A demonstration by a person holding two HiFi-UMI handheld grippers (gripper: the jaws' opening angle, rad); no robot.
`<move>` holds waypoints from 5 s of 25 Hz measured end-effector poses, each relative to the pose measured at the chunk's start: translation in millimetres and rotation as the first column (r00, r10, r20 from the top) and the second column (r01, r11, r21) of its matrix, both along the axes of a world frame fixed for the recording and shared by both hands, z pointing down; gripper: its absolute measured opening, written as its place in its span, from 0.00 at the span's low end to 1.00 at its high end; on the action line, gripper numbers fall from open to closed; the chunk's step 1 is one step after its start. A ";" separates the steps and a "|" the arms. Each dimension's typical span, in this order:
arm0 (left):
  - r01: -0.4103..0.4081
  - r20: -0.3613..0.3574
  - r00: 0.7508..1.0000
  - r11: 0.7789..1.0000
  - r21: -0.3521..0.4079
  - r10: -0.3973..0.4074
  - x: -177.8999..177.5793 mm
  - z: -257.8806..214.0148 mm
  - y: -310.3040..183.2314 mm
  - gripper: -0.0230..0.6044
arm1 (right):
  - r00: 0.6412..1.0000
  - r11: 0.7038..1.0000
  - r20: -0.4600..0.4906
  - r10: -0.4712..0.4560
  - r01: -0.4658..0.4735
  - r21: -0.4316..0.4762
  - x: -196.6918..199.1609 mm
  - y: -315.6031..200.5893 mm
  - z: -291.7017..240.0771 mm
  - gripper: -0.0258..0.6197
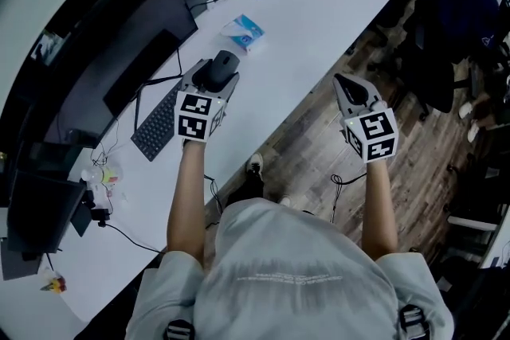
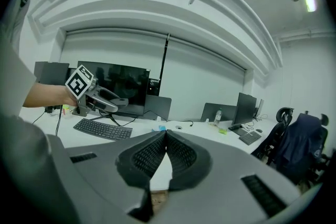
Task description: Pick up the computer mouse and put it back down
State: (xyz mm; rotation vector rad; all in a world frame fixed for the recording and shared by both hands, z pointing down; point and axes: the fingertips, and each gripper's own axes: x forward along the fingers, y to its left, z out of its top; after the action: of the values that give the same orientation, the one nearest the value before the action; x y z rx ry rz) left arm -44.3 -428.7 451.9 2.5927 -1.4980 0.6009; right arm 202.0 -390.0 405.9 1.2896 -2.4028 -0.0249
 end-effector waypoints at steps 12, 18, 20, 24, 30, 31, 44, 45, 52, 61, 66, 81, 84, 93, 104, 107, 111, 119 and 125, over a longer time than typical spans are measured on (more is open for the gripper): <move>-0.054 -0.018 0.999 0.978 -0.203 0.051 -0.4 101.5 -88.2 0.50 | 0.999 0.995 -0.031 0.027 -0.030 -0.097 -23.2 -75.6 42.8 0.04; -0.074 -0.017 0.997 0.953 -0.293 0.072 6.5 149.3 -110.9 0.50 | 0.998 0.986 -0.038 0.042 -0.047 -0.157 -27.8 -92.7 66.5 0.04; -0.081 -0.014 0.997 0.943 -0.322 0.081 9.2 167.0 -116.5 0.50 | 0.998 0.983 -0.045 0.047 -0.054 -0.174 -28.3 -96.3 73.3 0.04; -0.087 -0.007 0.996 0.921 -0.379 0.091 13.6 200.5 -126.0 0.50 | 0.997 0.977 -0.060 0.054 -0.066 -0.204 -27.0 -103.8 84.7 0.04; -0.080 0.006 0.996 0.888 -0.452 0.093 20.5 239.9 -131.7 0.50 | 0.994 0.965 -0.085 0.062 -0.081 -0.250 -23.0 -107.9 102.3 0.04; -0.082 0.008 0.995 0.885 -0.458 0.096 22.1 243.9 -132.3 0.50 | 0.994 0.963 -0.088 0.062 -0.083 -0.255 -22.4 -108.3 104.5 0.04; -0.071 0.099 0.986 0.878 -0.474 0.133 34.0 268.0 -135.6 0.50 | 0.993 0.956 -0.101 0.066 -0.092 -0.280 -16.9 -109.4 115.0 0.04; -0.071 0.112 0.984 0.875 -0.479 0.141 34.2 269.5 -134.4 0.50 | 0.993 0.956 -0.101 0.065 -0.092 -0.280 -17.2 -108.9 115.1 0.04; -0.085 0.124 0.978 0.865 -0.495 0.167 37.9 273.2 -131.1 0.50 | 0.992 0.955 -0.102 0.073 -0.099 -0.280 -12.5 -100.8 115.7 0.04; -0.082 0.110 0.983 0.885 -0.459 0.148 36.9 259.9 -133.0 0.51 | 0.988 0.957 -0.102 0.114 -0.137 -0.258 6.8 -86.2 107.1 0.04; -0.081 0.080 0.989 0.903 -0.423 0.126 33.2 227.2 -127.3 0.51 | 0.987 0.962 -0.094 0.132 -0.150 -0.228 17.5 -75.8 96.0 0.04; -0.037 0.051 0.998 0.981 -0.191 0.048 5.7 115.2 -79.7 0.47 | 0.990 0.986 -0.057 0.126 -0.131 -0.108 23.2 -32.9 49.0 0.04; -0.025 0.045 0.998 0.989 -0.145 0.032 1.0 93.0 -63.9 0.43 | 0.992 0.990 -0.055 0.115 -0.119 -0.079 22.5 -23.0 38.0 0.04; -0.006 0.019 1.000 1.000 -0.005 0.006 -4.3 24.8 -5.2 0.25 | 0.996 0.996 -0.041 0.084 -0.084 0.008 19.9 12.8 2.6 0.04; -0.019 0.004 1.000 0.991 0.132 0.018 6.2 -41.4 78.0 0.12 | 0.998 0.993 -0.041 0.045 -0.040 0.113 14.1 71.3 -40.9 0.04; -0.021 0.008 1.000 0.985 0.173 0.020 8.5 -58.2 99.7 0.07 | 0.998 0.990 -0.049 0.038 -0.031 0.136 13.1 87.3 -50.6 0.04; -0.032 0.020 0.999 0.974 0.223 0.028 12.1 -79.6 127.3 0.06 | 0.998 0.986 -0.056 0.035 -0.025 0.167 12.6 105.4 -62.9 0.04; -0.052 0.004 0.999 0.946 0.320 0.054 19.7 -122.9 173.9 0.06 | 0.997 0.970 -0.076 0.020 -0.001 0.242 6.7 137.7 -91.0 0.04; -0.065 0.005 0.998 0.922 0.381 0.069 23.5 -149.2 197.6 0.06 | 0.996 0.959 -0.085 -0.003 0.027 0.281 1.2 152.4 -108.4 0.04</move>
State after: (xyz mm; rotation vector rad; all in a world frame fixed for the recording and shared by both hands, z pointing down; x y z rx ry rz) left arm -20.8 -231.1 302.7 2.9349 -1.6749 0.3271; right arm 203.1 -237.5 297.5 1.3611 -2.3996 -0.4333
